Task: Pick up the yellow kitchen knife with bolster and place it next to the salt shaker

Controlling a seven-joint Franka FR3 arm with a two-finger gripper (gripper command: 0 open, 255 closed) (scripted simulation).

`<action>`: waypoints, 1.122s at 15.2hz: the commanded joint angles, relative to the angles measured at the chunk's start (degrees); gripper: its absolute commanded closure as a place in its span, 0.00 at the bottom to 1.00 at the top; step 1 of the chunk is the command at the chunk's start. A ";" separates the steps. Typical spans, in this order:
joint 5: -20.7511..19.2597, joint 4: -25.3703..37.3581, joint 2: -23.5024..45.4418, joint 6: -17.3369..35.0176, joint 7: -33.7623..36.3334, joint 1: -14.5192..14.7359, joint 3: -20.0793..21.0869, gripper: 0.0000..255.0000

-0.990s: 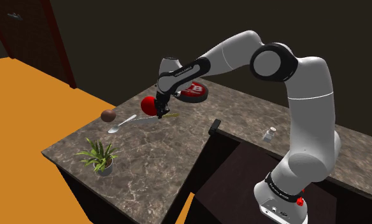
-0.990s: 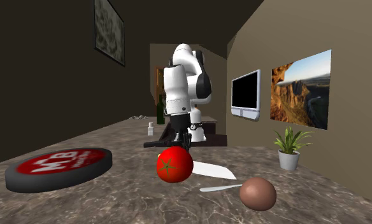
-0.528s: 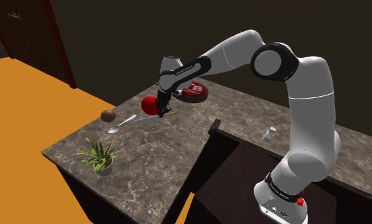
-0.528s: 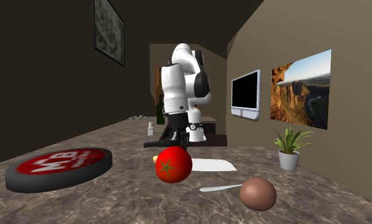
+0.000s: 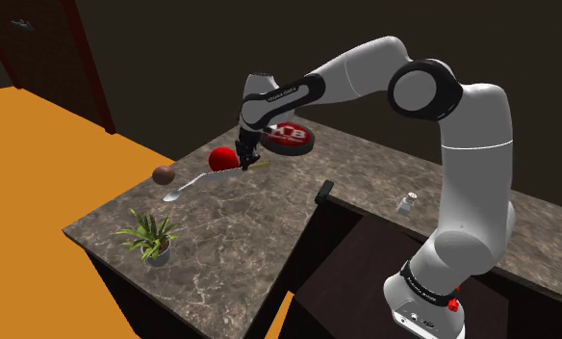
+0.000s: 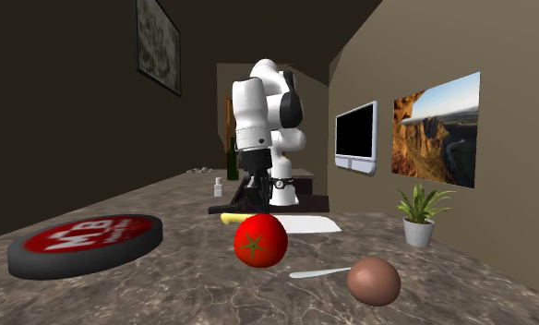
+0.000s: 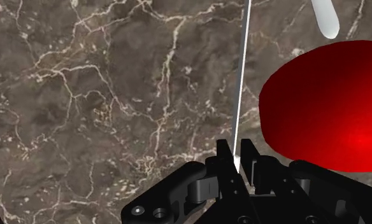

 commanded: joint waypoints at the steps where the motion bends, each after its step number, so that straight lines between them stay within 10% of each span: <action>1: 0.13 0.26 -0.85 -1.12 0.01 -0.10 0.09 1.00; 17: 0.90 4.86 -6.27 -11.05 0.49 -0.52 0.62 1.00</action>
